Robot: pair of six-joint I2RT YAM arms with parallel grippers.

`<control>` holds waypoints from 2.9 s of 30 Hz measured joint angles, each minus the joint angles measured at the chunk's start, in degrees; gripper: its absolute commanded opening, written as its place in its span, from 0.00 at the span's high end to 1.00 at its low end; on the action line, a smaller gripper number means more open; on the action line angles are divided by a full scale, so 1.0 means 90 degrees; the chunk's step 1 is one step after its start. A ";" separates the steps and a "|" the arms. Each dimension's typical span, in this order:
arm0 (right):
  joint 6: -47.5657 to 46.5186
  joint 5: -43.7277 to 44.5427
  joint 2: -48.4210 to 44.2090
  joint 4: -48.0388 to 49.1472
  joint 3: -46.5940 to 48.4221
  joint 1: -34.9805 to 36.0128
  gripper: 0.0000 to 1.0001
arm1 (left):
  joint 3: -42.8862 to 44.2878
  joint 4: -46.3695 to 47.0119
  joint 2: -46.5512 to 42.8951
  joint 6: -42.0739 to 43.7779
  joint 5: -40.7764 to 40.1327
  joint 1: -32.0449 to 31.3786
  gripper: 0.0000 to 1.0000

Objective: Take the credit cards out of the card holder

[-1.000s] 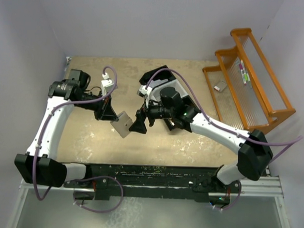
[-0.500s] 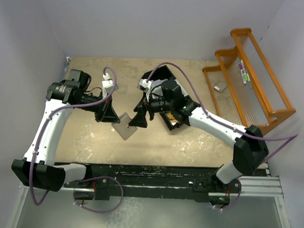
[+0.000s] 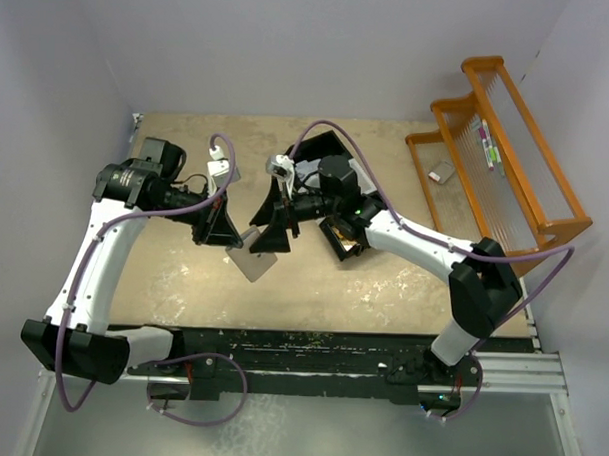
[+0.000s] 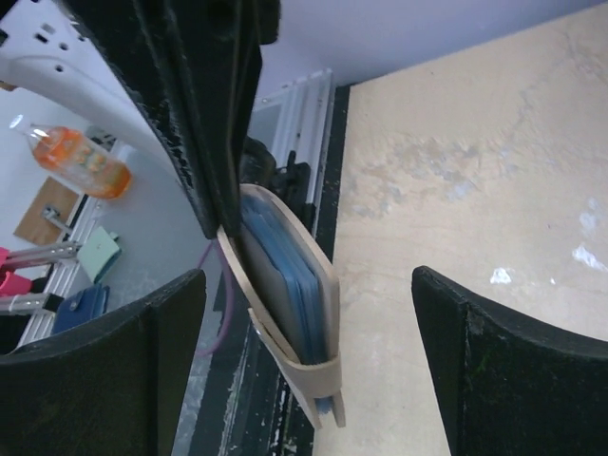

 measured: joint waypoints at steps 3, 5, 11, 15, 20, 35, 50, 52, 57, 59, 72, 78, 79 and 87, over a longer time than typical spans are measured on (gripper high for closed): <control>0.0289 -0.0214 -0.0015 0.0466 -0.0073 0.0000 0.25 | 0.0034 0.0005 -0.0002 -0.0012 -0.0002 -0.0015 1.00; 0.0442 -0.0274 -0.0027 0.0699 -0.0138 0.0000 0.33 | 0.0066 0.0015 -0.0002 -0.0039 -0.0005 -0.0015 1.00; 0.0692 -0.0369 -0.0143 0.0862 -0.0500 0.0000 0.75 | 0.0236 0.0107 -0.0027 -0.0177 -0.0073 -0.0017 1.00; 0.0823 -0.0350 -0.0257 0.0801 -0.0607 0.0000 0.97 | 0.0257 0.0228 -0.0075 -0.0294 -0.0284 -0.0024 0.57; 0.0835 -0.0010 -0.0561 0.0503 -0.0612 0.0002 1.00 | 0.0257 0.0466 -0.0325 -0.0622 -0.0556 -0.0036 0.01; 0.0107 0.0333 -0.1226 -0.0826 -0.0192 -0.0019 1.00 | 0.0369 0.0631 -0.1073 -0.1010 -0.1372 -0.0051 0.01; -0.0673 0.0690 -0.1719 -0.2254 0.0321 -0.0044 1.00 | 0.0308 0.0551 -0.1154 -0.1069 -0.1195 -0.0051 0.01; -0.0721 0.0767 -0.1761 -0.2361 0.0372 -0.0044 1.00 | 0.0291 0.0505 -0.1163 -0.1066 -0.1158 -0.0051 0.01; -0.0595 0.0814 -0.1763 -0.2263 0.0515 -0.0097 1.00 | 0.0270 0.0461 -0.1236 -0.1071 -0.1076 -0.0051 0.01; -0.0364 0.0814 -0.1746 -0.2004 0.0520 -0.0136 1.00 | 0.0265 0.0498 -0.1273 -0.1120 -0.1020 -0.0051 0.01; 0.1192 0.1256 -0.1574 -0.0384 0.0760 -0.0170 1.00 | 0.0083 0.1246 -0.1438 -0.1775 -0.0512 -0.0051 0.01; 0.1649 0.1297 -0.1574 -0.0002 0.0760 -0.0170 1.00 | -0.0017 0.1668 -0.1710 -0.2183 -0.0342 -0.0051 0.01; 0.1707 0.1316 -0.1576 0.0041 0.0760 -0.0170 1.00 | -0.0022 0.1717 -0.1749 -0.2237 -0.0313 -0.0051 0.01; 0.1938 0.1443 -0.1588 0.0240 0.0760 -0.0172 1.00 | -0.0022 0.1991 -0.1800 -0.2640 0.0036 -0.0051 0.03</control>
